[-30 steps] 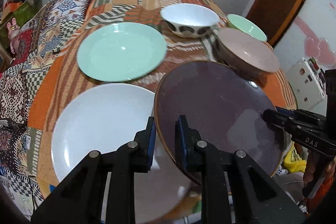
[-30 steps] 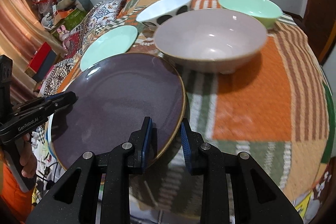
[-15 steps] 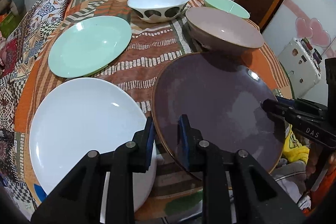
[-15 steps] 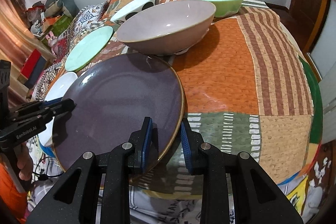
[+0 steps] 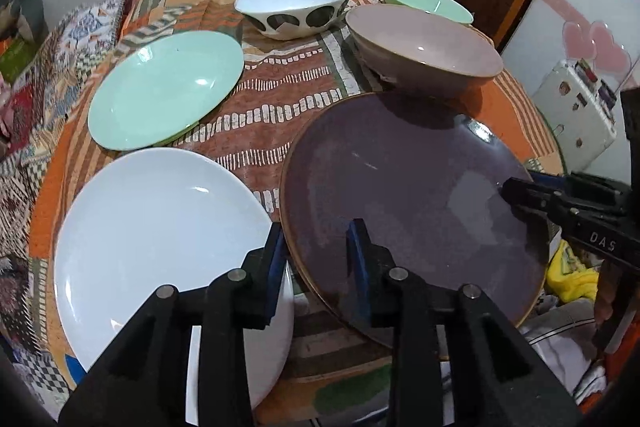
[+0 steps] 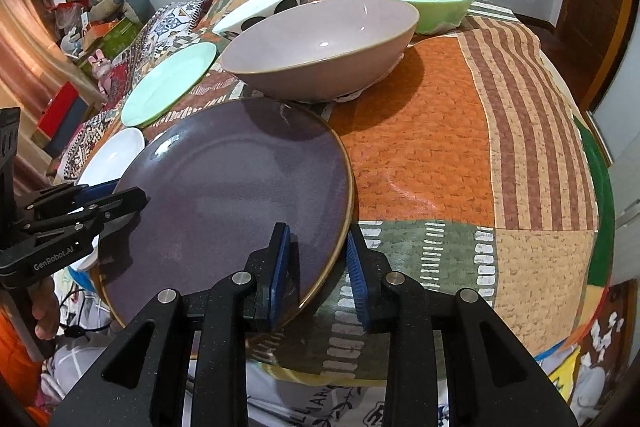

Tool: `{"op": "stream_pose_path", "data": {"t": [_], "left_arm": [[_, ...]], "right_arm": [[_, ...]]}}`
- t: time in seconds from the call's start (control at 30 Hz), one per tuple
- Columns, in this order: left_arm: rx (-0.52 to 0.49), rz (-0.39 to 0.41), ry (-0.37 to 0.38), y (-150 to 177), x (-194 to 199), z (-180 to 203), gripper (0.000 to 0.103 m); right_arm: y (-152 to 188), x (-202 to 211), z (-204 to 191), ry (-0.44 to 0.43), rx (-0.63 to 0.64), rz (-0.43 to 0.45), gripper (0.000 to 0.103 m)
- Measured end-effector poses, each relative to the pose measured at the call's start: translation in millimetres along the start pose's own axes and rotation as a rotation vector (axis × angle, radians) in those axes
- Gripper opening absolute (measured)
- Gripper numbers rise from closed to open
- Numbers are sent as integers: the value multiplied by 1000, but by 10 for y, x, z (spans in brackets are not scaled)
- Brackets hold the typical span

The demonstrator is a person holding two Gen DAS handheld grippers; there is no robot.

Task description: Organize plates and bowls

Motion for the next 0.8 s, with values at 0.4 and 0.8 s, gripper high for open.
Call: {"op": "stream_pose_path", "data": {"t": [0.4,0.8], "left_arm": [[40,200,-75,-69,675,-193,33],[175,319,-221,118,1249,-886,49]], "right_arm": [[-119,440,-111,32,33,107,33],[-469,667,-840,-14,210,234,42]]}}
Point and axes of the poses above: each gripper's, at about its wrist camera, not at the fingertips, and x roughly against the way its jaws point, z to its right, y to its underside, the point moved 4 cm from there along -x, roughly the way its jaws point, and after that the axes turned 11 degrees about -z, right-handed, at the moved point
